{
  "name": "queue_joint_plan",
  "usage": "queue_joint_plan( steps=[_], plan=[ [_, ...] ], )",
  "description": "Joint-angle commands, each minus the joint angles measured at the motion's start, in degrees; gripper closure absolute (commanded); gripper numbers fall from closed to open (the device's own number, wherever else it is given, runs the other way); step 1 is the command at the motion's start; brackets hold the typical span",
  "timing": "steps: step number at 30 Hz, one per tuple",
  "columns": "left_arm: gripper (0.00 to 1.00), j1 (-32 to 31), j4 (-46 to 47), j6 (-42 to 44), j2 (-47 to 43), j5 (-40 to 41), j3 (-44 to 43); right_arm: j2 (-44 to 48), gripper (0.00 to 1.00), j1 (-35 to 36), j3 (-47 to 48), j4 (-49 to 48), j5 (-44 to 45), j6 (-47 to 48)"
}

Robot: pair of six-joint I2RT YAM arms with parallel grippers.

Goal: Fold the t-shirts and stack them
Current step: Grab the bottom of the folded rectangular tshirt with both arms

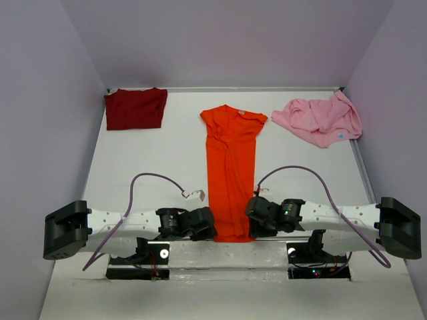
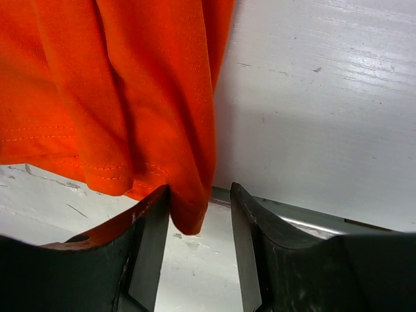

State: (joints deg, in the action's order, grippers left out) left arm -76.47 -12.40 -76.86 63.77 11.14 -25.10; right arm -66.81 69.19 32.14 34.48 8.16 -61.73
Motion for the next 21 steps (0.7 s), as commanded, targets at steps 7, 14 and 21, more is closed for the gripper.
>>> queue_joint_plan(
  steps=[7, 14, 21],
  plan=[
    [0.9, -0.4, 3.4, 0.9, 0.1, 1.1, 1.1, 0.0, 0.65, 0.6, -0.5, -1.0, 2.0, -1.1],
    [1.0, -0.4, 4.6, 0.7, -0.6, 0.9, 2.2, 0.4, 1.0, 0.6, -1.1, -1.1, 2.1, -1.0],
    [1.0, -0.4, 3.0, 1.3, -3.8, 2.5, 0.8, 2.7, 1.0, 0.6, 1.3, 1.1, 4.2, 0.2]
  ],
)
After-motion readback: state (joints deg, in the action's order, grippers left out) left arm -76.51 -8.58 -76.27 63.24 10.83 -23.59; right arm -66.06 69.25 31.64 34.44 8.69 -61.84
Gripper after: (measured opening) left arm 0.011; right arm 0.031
